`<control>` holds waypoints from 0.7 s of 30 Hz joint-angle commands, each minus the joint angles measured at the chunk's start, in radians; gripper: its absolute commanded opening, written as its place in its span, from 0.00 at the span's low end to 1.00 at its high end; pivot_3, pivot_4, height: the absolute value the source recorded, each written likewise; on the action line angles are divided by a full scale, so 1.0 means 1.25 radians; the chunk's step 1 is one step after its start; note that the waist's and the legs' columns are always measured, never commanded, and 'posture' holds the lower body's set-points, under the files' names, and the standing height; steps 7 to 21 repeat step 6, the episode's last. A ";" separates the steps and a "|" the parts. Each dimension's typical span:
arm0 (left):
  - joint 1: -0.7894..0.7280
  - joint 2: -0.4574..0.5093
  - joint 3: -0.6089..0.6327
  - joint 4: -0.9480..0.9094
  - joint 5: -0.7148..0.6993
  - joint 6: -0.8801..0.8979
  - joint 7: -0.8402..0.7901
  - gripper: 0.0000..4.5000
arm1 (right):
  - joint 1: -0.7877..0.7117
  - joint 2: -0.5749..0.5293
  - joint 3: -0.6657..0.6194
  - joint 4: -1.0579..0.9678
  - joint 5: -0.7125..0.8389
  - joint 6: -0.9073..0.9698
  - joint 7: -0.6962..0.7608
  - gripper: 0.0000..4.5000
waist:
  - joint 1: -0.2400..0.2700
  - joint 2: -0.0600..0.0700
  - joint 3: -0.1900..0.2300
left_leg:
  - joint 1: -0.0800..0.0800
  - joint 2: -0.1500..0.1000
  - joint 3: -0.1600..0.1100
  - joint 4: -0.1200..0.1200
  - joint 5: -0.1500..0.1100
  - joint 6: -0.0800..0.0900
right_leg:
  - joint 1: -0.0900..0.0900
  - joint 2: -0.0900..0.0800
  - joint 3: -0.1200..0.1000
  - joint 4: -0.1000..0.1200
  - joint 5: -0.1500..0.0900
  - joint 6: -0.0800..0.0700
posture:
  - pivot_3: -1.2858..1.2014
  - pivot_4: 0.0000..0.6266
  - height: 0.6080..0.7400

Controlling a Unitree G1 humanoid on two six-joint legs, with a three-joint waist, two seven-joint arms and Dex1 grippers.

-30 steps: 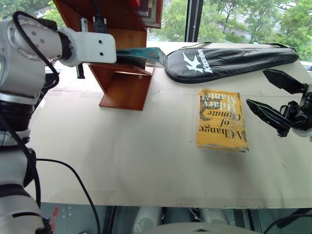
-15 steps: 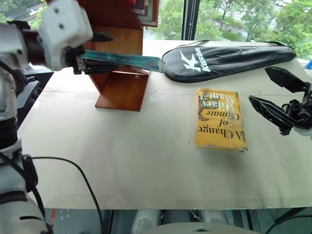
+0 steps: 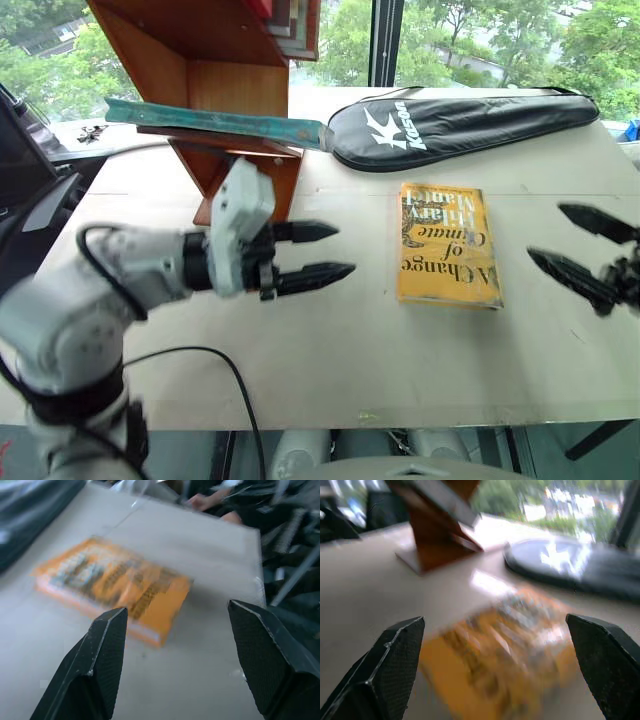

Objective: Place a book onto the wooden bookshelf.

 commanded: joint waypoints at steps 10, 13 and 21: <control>0.157 0.035 0.024 0.118 0.127 -0.251 -0.071 0.72 | 0.105 -0.002 -0.074 0.050 -0.140 -0.096 0.078 1.00 | 0.011 0.000 0.000 | 0.006 0.001 0.001 0.000 -0.002 0.004 | 0.005 -0.001 0.002 0.000 -0.001 -0.004 | 0.52 0.24 1.00; 0.157 0.035 0.024 0.118 0.127 -0.251 -0.071 0.72 | 0.105 -0.002 -0.074 0.050 -0.140 -0.096 0.078 1.00 | 0.011 0.000 0.000 | 0.006 0.001 0.001 0.000 -0.002 0.004 | 0.005 -0.001 0.002 0.000 -0.001 -0.004 | 0.52 0.24 1.00; 0.157 0.035 0.024 0.118 0.127 -0.251 -0.071 0.72 | 0.105 -0.002 -0.074 0.050 -0.140 -0.096 0.078 1.00 | 0.011 0.000 0.000 | 0.006 0.001 0.001 0.000 -0.002 0.004 | 0.005 -0.001 0.002 0.000 -0.001 -0.004 | 0.52 0.24 1.00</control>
